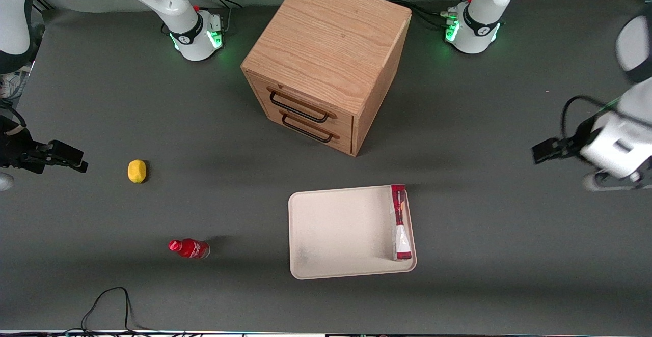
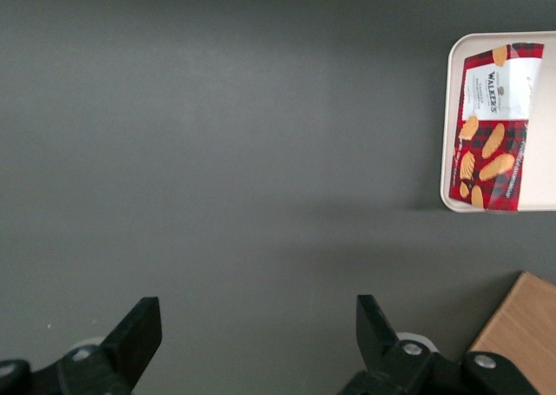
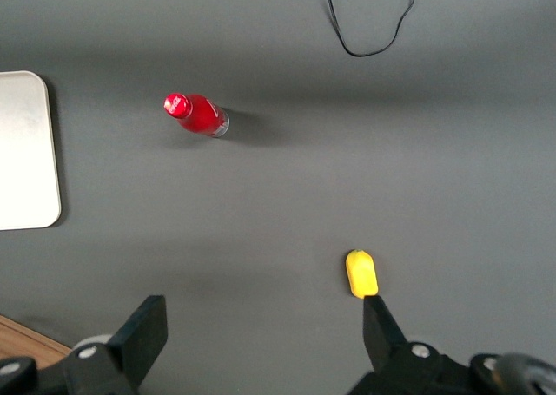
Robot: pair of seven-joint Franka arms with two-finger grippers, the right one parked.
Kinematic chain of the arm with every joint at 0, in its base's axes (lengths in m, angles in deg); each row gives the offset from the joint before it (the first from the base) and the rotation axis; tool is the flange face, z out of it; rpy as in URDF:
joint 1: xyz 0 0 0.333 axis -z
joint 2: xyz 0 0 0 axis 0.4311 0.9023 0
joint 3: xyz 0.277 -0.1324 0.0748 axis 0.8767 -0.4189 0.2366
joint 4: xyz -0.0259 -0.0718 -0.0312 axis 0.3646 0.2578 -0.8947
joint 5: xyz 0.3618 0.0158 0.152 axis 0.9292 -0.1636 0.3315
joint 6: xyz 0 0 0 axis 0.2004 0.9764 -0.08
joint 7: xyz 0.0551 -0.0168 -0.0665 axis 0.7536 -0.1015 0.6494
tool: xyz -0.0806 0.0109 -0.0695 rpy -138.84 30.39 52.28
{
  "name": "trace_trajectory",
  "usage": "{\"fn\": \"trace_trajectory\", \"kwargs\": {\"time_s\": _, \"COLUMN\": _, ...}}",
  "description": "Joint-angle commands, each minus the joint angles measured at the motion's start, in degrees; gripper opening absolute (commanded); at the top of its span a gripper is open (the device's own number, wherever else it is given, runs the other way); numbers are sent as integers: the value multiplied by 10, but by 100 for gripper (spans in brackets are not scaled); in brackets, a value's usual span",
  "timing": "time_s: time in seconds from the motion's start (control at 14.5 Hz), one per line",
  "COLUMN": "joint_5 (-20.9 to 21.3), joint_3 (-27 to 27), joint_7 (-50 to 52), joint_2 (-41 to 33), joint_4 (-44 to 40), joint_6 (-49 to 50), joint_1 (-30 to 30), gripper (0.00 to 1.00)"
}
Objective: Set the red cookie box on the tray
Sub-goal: 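Open the left gripper and withdraw it away from the tray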
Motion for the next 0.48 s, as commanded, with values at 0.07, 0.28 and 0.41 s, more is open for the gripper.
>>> {"fn": "trace_trajectory", "kwargs": {"time_s": 0.07, "joint_5": -16, "joint_3": -6, "joint_7": -14, "joint_2": -140, "joint_4": 146, "joint_6": -25, "joint_1": -23, "gripper": 100}}
{"fn": "trace_trajectory", "kwargs": {"time_s": 0.28, "joint_5": -16, "joint_3": -8, "joint_7": -16, "joint_2": -162, "joint_4": 161, "joint_6": -25, "joint_1": -28, "gripper": 100}}
{"fn": "trace_trajectory", "kwargs": {"time_s": 0.41, "joint_5": -13, "joint_3": -9, "joint_7": -16, "joint_2": -162, "joint_4": 158, "joint_6": -24, "joint_1": -31, "gripper": 100}}
